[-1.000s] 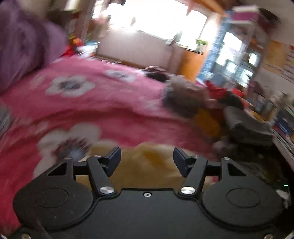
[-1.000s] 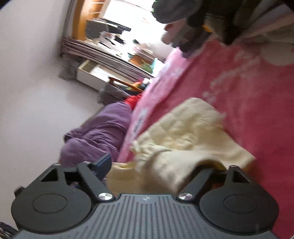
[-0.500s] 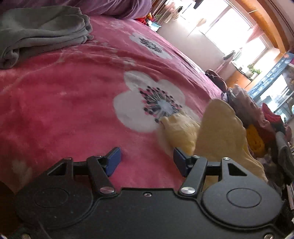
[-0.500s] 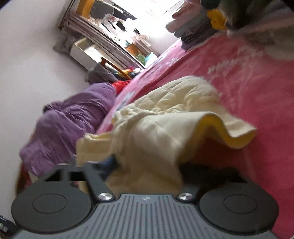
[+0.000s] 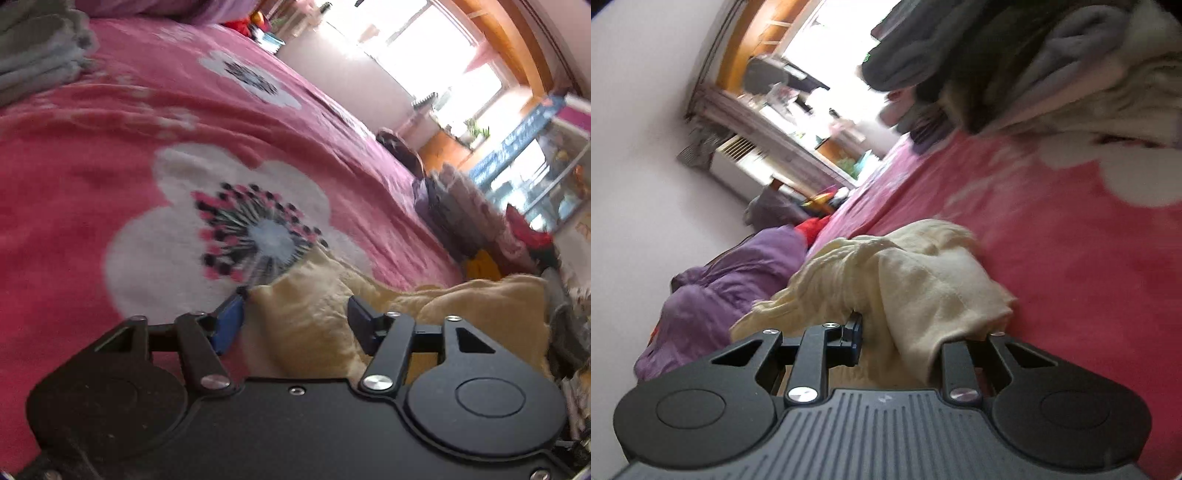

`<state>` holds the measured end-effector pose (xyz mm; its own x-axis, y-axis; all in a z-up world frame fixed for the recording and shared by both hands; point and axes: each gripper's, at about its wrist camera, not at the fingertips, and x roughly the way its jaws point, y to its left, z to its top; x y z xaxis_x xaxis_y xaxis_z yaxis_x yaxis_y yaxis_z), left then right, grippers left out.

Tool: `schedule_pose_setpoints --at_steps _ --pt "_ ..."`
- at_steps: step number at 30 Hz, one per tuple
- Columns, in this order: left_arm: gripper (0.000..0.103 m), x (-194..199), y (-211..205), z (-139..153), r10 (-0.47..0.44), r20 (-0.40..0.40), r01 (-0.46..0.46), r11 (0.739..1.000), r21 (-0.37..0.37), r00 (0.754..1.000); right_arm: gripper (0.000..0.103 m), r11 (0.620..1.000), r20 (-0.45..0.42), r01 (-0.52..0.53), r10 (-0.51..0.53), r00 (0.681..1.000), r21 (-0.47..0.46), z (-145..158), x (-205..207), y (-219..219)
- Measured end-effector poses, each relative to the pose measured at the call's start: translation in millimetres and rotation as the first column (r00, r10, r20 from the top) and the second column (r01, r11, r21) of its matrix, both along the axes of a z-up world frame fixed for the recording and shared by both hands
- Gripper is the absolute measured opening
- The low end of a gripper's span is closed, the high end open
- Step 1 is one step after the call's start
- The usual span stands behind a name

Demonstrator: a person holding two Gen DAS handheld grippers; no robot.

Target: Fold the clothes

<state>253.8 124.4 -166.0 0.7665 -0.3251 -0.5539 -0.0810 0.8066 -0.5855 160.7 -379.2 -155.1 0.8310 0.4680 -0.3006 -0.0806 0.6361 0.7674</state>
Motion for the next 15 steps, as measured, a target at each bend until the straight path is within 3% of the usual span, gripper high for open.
schedule_pose_setpoints --at_steps 3,6,11,13,15 --pt "0.013 0.5 -5.8 1.4 0.019 0.006 -0.019 1.000 0.002 1.000 0.023 0.999 -0.005 0.047 -0.047 0.999 -0.004 0.2 -8.7 -11.8" --pt "0.011 -16.2 4.4 29.8 0.080 0.092 -0.080 0.997 -0.008 0.992 0.023 0.999 -0.034 0.041 -0.042 0.999 -0.019 -0.4 -11.7 -13.2" --pt "0.011 -68.7 49.7 87.3 0.172 0.242 -0.176 0.984 -0.004 0.955 0.023 0.999 -0.109 -0.007 0.001 0.994 -0.050 -2.9 -12.8 -9.0" --pt "0.012 -81.9 61.8 83.2 0.202 0.219 -0.212 0.977 0.025 0.955 0.023 0.998 -0.139 -0.026 0.018 0.990 -0.061 -4.0 -13.3 -7.3" --pt "0.016 -76.3 72.0 58.9 0.202 0.127 -0.209 0.977 0.051 0.971 0.024 0.996 -0.168 -0.046 0.034 0.985 -0.071 -5.0 -13.7 -5.6"
